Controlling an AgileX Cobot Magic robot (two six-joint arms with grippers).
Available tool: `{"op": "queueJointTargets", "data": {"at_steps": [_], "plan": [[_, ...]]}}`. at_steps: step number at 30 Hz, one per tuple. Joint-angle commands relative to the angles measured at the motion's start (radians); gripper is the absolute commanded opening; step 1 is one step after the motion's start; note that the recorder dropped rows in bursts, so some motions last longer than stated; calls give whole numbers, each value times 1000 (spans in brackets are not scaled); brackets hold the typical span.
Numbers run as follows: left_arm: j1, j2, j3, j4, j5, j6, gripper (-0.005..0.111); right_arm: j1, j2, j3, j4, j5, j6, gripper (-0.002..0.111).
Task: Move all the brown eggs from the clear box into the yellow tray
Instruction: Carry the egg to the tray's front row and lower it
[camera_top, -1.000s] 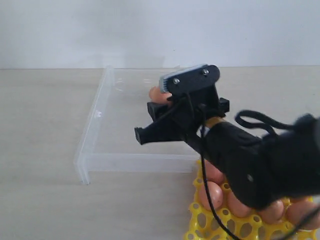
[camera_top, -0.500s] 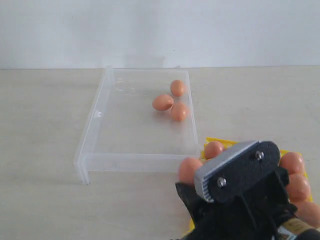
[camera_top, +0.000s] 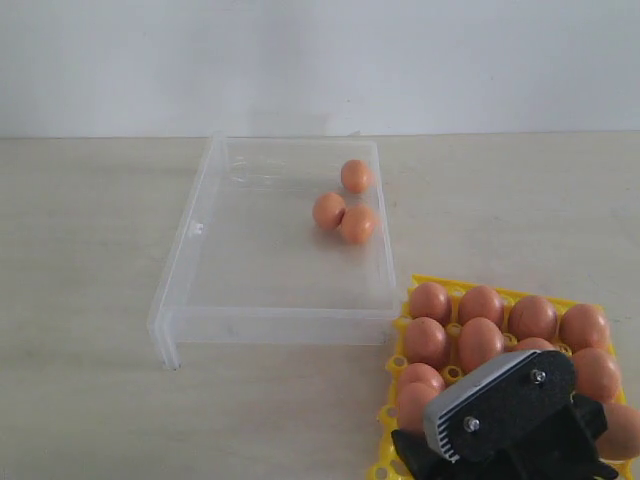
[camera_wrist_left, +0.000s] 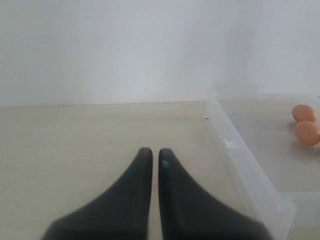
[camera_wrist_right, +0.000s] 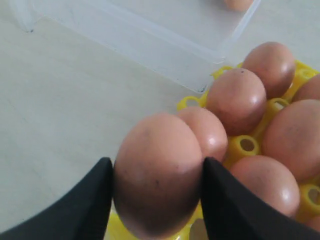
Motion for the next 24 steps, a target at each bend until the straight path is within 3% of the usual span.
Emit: {"op": "queueJointTargets", "data": {"at_steps": [1, 19, 21, 24], "plan": [[-5, -4, 4, 2, -2, 0, 4, 3, 0, 7, -67, 3, 4, 0], [-5, -4, 4, 2, -2, 0, 4, 3, 188, 7, -147, -68, 125, 0], [-5, -4, 4, 2, -2, 0, 4, 3, 188, 7, -147, -64, 125, 3], [-5, -4, 4, 2, -2, 0, 4, 3, 188, 7, -149, -50, 127, 18]]}}
